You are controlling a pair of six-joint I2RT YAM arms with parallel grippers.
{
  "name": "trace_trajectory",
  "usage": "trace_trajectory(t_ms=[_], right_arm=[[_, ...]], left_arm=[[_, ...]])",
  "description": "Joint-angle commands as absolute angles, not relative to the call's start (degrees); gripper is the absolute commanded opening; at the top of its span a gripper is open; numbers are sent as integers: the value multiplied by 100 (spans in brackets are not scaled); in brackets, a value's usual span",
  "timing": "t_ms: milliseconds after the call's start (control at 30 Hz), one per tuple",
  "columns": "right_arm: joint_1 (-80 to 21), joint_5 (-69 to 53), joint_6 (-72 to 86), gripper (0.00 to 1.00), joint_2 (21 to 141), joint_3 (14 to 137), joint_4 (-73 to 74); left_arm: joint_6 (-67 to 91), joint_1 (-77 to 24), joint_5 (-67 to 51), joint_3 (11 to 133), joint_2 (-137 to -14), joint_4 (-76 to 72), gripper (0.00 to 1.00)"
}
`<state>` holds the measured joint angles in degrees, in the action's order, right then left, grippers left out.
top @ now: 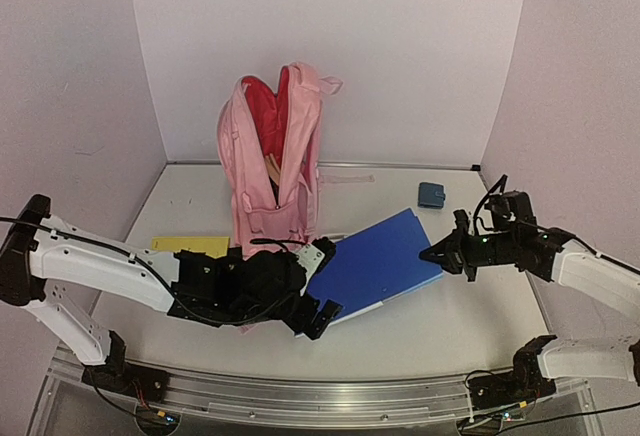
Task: Pack the student bag
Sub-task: Pick up the files from the center of the board.
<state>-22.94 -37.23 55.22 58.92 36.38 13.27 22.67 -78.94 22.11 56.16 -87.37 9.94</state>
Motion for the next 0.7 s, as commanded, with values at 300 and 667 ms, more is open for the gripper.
trace_trajectory(t_ms=[300, 667], right_arm=[[-2282, -3027, 5748, 0, 5768, 4135, 1511], [-2276, -3048, 5797, 0, 5730, 4169, 1547]], left_arm=[[558, -8132, 1647, 6330, -9949, -945, 100], [-543, -8370, 4162, 7031, -11315, -1452, 99]])
